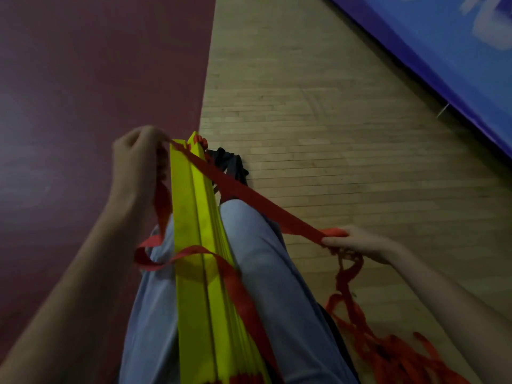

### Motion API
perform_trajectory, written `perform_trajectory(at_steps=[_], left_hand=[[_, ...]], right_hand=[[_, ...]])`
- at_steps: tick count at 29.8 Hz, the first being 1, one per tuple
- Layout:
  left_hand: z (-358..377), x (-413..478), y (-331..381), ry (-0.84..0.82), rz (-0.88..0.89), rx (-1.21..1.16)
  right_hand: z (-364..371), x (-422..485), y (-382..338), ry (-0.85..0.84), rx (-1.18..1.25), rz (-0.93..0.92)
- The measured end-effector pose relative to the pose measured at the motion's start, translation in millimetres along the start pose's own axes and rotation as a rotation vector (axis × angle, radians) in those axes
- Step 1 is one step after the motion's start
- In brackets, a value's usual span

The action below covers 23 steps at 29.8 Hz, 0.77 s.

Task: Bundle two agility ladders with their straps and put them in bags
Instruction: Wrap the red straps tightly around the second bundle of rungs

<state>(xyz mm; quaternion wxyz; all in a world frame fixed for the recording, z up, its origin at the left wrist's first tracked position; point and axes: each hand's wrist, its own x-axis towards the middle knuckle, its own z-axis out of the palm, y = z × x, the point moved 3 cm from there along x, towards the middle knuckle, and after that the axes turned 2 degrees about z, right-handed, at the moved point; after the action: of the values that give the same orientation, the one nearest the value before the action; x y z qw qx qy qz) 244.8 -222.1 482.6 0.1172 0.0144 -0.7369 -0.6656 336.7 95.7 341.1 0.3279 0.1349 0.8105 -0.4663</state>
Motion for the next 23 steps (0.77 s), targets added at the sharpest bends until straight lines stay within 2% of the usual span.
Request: perform_trajectory(at_steps=[1, 3, 4, 7, 9, 10, 13, 14, 15, 17, 18, 19, 20, 22, 23], left_hand=[[-7.0, 5.6, -2.2, -0.009, 0.066, 0.252], [-3.4, 4.8, -15.5, -0.130, 0.143, 0.780], [9.1, -2.9, -25.8, -0.217, 0.178, 0.864], [77.2, -56.0, -39.5, -0.646, 0.309, 0.770], [106.2, -85.0, -45.3, -0.866, 0.307, 0.713], [112.1, -89.9, -48.8, -0.861, 0.286, 0.660], [98.5, -75.4, -47.8, -0.673, 0.352, 0.654], [92.2, -69.0, -45.0, -0.595, 0.336, 0.558], [81.2, -60.0, -38.1, -0.504, 0.237, 0.400], [52.3, -34.6, -27.4, -0.207, 0.005, 0.025], [36.0, -22.0, -25.7, -0.076, -0.045, -0.094], [22.7, -9.8, -27.3, -0.011, -0.045, -0.092], [15.8, -2.5, -28.3, -0.016, -0.033, 0.043], [17.9, -5.9, -36.6, -0.112, 0.048, 0.571], [29.5, -16.7, -41.1, -0.173, 0.155, 0.714]], right_hand=[[-2.4, 1.0, 5.5, 0.064, 0.033, -0.012], [-2.1, 0.0, -2.7, 0.128, 0.068, -0.090], [1.3, -1.4, -15.2, 0.114, 0.084, -0.144], [14.5, -9.4, -67.9, 0.002, 0.103, -0.318], [17.9, -13.6, -95.0, -0.012, 0.090, -0.395], [13.7, -16.9, -98.3, 0.002, 0.097, -0.405], [10.7, -21.2, -98.3, -0.089, 0.125, -0.388], [9.9, -20.7, -87.8, -0.120, 0.104, -0.342], [10.5, -17.5, -75.6, -0.135, 0.058, -0.278], [10.2, -7.0, -40.6, -0.118, -0.063, -0.132], [10.0, -1.9, -22.6, -0.088, -0.090, -0.073], [9.4, 2.5, -7.9, -0.033, -0.069, -0.032], [7.2, 6.8, 4.2, 0.038, -0.039, -0.010], [7.6, 8.6, 5.3, 0.117, -0.020, -0.032], [11.5, 8.1, -5.2, 0.105, -0.022, -0.069]])
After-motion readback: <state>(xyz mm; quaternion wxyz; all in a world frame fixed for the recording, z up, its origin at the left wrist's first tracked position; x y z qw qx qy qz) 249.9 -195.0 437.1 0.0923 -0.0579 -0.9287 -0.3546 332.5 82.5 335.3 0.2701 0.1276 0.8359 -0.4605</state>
